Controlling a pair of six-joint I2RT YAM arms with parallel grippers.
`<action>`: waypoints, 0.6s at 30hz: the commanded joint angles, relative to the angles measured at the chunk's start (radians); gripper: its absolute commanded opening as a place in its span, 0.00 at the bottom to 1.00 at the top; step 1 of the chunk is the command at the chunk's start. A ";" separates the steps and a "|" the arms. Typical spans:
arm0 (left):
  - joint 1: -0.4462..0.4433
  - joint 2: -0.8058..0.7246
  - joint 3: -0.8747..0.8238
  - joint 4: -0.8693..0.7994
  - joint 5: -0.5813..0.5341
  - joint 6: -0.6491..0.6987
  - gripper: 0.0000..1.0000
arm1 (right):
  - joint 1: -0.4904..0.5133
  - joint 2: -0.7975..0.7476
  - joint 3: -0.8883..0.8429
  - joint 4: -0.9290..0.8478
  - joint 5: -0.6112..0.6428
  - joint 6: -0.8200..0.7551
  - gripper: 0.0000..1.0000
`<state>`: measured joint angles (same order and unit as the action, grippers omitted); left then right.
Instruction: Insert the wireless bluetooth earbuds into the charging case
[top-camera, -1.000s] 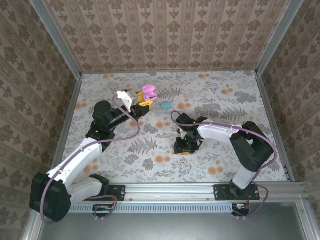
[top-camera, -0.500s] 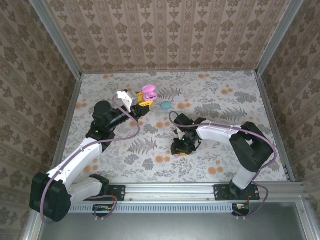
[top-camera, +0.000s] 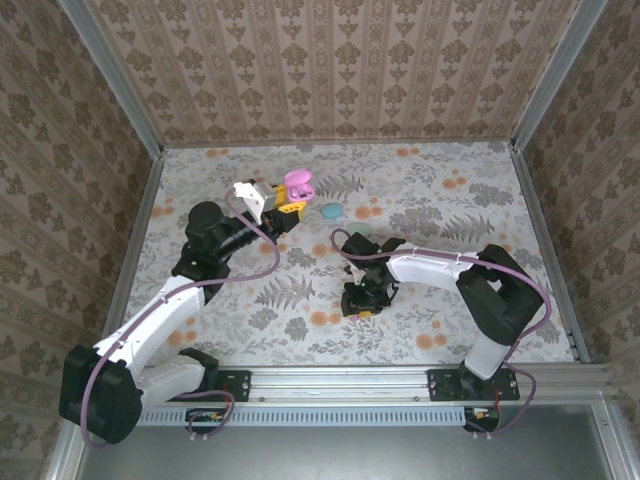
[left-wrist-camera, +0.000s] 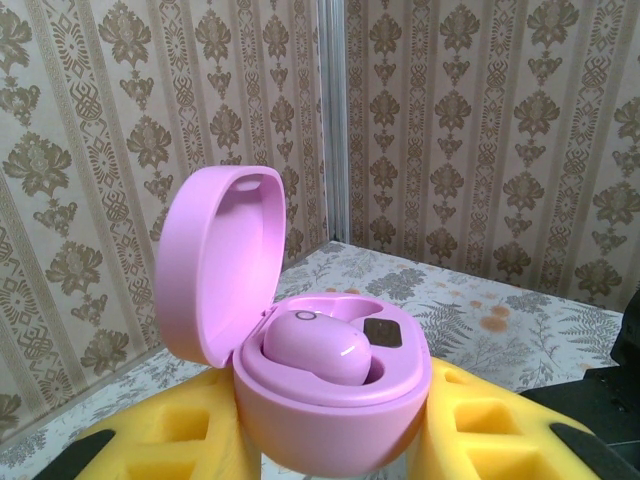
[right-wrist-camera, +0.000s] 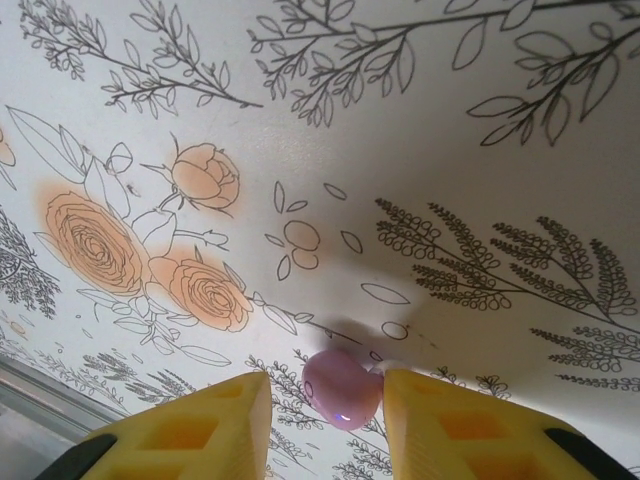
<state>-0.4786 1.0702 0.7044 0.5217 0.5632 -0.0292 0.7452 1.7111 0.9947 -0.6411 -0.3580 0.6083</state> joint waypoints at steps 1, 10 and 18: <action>-0.005 -0.021 0.005 0.012 0.001 0.002 0.33 | 0.010 -0.004 0.016 -0.068 0.040 -0.015 0.35; -0.005 -0.016 0.008 0.015 0.003 -0.001 0.33 | 0.026 -0.042 0.010 -0.073 0.026 0.011 0.35; -0.006 -0.019 0.010 0.015 0.001 -0.002 0.33 | 0.029 -0.072 0.028 -0.103 0.020 0.016 0.35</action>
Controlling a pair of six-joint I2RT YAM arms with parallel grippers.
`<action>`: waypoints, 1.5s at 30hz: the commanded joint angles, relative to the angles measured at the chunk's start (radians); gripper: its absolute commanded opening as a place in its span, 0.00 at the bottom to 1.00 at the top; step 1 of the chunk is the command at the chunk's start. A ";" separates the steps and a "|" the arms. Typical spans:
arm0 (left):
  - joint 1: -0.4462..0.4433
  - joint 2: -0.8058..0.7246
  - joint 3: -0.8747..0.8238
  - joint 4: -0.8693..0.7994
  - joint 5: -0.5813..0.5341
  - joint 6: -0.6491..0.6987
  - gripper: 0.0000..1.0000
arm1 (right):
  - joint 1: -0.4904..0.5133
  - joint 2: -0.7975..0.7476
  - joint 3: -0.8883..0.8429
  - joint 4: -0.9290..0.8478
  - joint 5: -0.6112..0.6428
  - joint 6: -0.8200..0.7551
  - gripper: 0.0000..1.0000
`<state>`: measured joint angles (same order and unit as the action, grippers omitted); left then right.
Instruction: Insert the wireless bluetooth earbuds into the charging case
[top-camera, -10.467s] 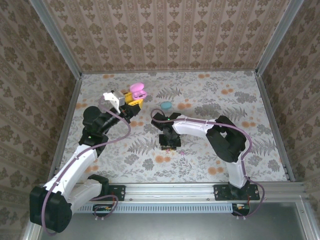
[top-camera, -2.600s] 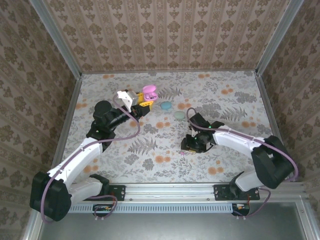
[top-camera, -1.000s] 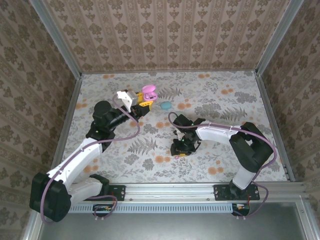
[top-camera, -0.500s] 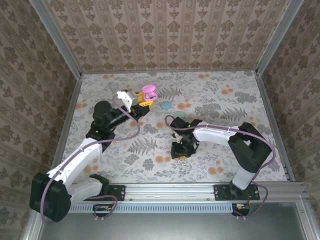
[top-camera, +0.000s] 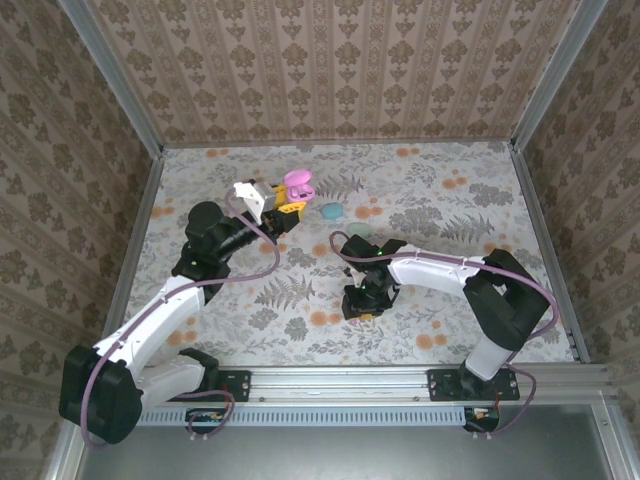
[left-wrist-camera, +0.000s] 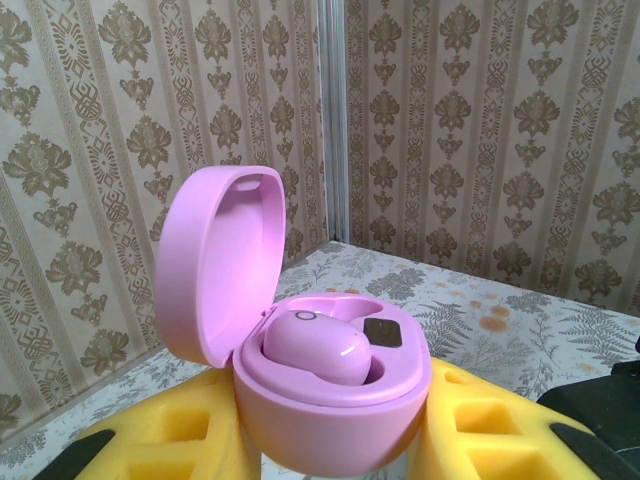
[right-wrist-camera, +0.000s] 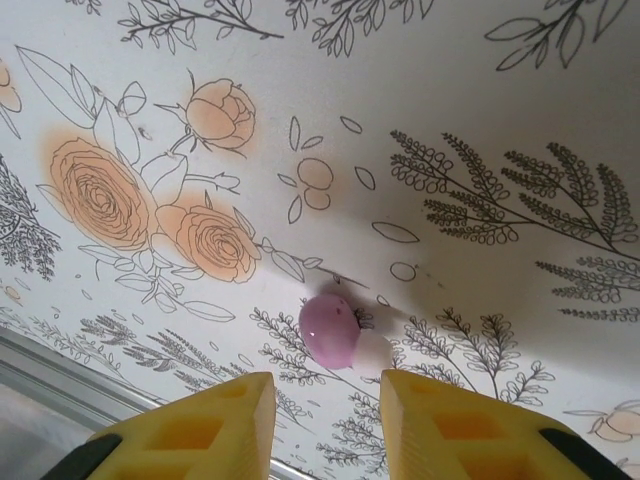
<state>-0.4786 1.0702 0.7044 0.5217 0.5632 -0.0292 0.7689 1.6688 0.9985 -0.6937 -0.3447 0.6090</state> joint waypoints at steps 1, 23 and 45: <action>-0.007 -0.019 0.010 0.015 0.001 -0.004 0.33 | 0.007 -0.035 0.028 -0.053 0.013 0.015 0.35; -0.006 -0.056 -0.005 -0.003 -0.028 0.012 0.33 | 0.065 0.181 0.226 -0.209 0.138 -0.163 0.38; -0.005 -0.058 -0.006 -0.009 -0.030 0.015 0.33 | 0.084 0.247 0.261 -0.268 0.168 -0.197 0.31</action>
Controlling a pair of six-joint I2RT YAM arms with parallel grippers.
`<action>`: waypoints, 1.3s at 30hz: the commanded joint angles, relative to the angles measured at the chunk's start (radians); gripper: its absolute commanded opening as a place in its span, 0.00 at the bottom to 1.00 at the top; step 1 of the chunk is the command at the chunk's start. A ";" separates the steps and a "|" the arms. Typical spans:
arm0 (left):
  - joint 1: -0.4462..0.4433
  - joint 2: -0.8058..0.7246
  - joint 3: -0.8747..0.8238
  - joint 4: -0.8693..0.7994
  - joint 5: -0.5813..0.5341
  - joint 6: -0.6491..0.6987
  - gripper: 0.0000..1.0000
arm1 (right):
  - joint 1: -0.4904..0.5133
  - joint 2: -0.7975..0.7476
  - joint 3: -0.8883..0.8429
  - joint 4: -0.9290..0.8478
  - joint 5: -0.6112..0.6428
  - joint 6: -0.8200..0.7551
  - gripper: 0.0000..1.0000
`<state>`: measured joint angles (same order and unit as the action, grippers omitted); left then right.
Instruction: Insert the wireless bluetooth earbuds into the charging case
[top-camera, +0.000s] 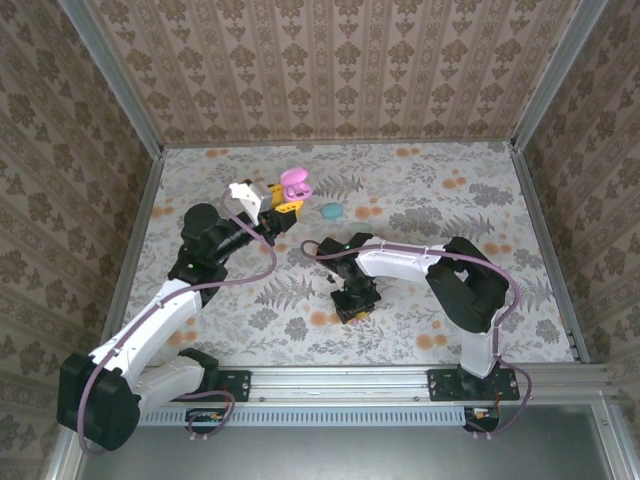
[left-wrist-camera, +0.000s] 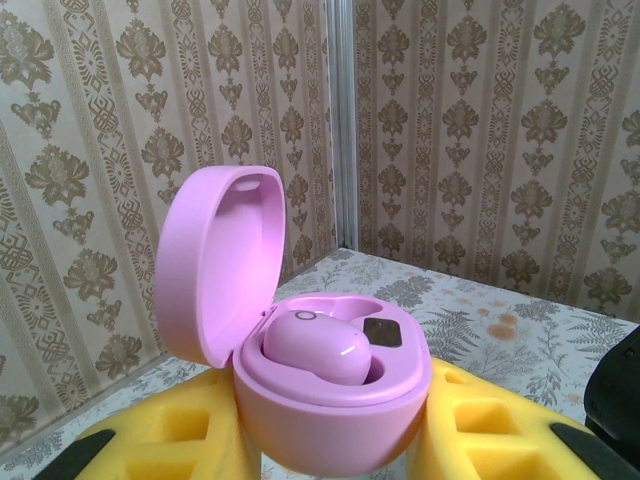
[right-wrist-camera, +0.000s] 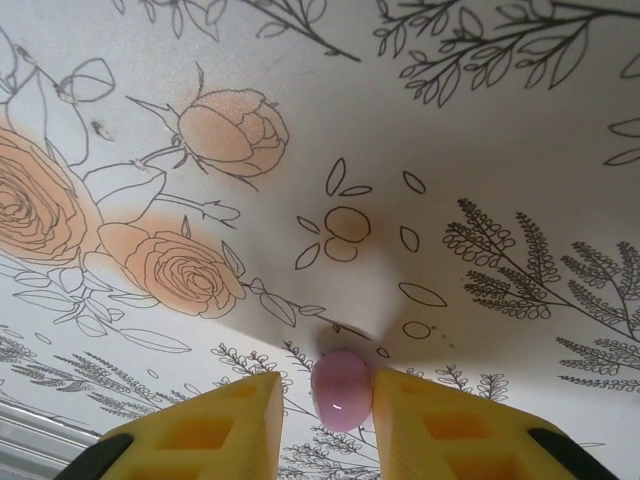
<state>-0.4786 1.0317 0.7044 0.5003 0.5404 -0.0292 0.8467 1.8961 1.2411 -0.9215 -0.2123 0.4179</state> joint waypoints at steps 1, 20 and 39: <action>-0.006 -0.019 -0.007 0.012 -0.006 0.015 0.33 | 0.006 0.021 0.017 -0.038 0.036 -0.004 0.31; -0.005 -0.016 -0.003 0.008 -0.007 0.016 0.33 | 0.005 0.043 0.006 -0.004 0.070 0.038 0.27; -0.006 0.015 0.013 0.009 0.010 0.015 0.33 | -0.212 -0.415 -0.189 0.391 -0.345 0.202 0.20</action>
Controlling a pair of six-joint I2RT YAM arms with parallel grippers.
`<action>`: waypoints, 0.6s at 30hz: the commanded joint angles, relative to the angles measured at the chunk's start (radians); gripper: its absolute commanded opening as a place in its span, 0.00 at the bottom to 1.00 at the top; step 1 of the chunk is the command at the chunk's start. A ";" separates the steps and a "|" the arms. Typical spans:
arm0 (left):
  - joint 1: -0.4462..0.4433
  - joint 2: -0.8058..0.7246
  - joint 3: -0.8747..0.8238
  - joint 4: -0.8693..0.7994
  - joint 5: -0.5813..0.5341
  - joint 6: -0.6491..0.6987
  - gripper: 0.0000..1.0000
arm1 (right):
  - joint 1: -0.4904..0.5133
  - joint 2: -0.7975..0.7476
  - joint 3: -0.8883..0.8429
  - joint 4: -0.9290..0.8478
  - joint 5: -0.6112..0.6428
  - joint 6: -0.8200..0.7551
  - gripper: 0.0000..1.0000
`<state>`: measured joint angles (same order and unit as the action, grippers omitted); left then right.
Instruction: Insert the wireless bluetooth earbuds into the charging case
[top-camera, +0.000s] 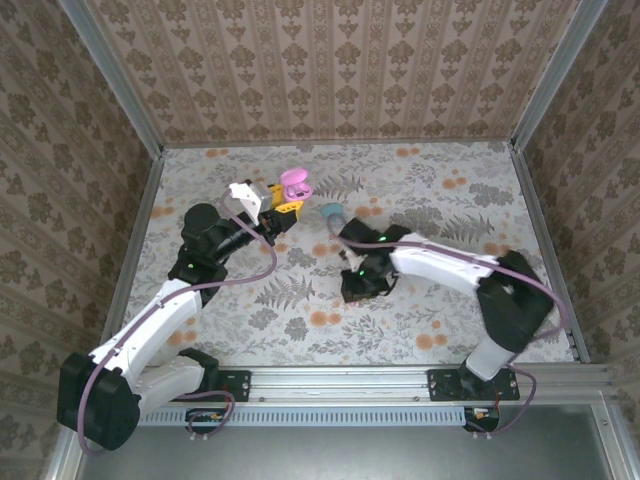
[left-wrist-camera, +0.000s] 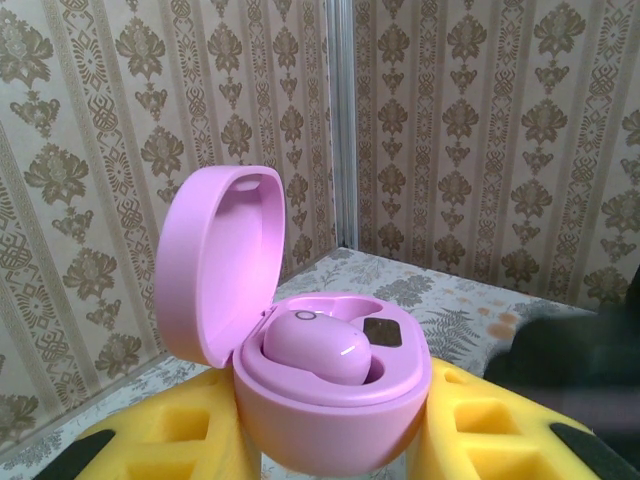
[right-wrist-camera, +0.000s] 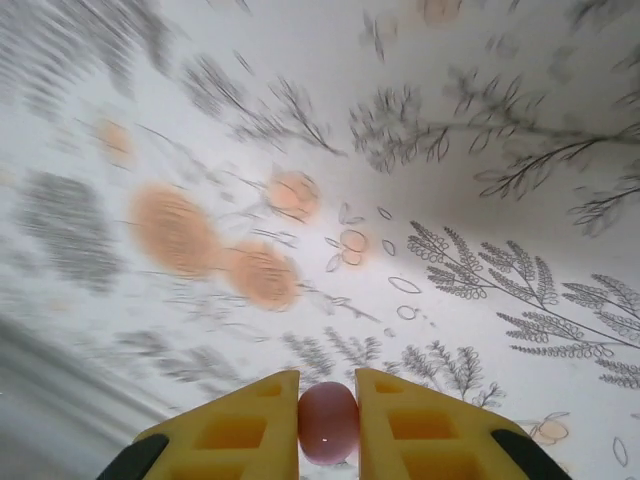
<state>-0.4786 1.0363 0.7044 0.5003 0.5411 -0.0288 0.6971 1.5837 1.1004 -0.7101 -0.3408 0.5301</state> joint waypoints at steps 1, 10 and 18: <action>-0.007 0.016 0.015 0.009 0.013 0.015 0.33 | -0.087 -0.135 -0.068 0.241 -0.273 0.120 0.20; -0.007 0.060 0.015 0.011 0.041 0.025 0.33 | -0.290 -0.334 -0.083 0.552 -0.612 0.351 0.22; -0.008 0.101 0.022 0.012 0.144 0.035 0.33 | -0.314 -0.327 0.012 0.668 -0.686 0.446 0.23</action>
<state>-0.4786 1.1294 0.7048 0.5003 0.6109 -0.0204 0.3859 1.2572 1.0451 -0.1097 -0.9539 0.9310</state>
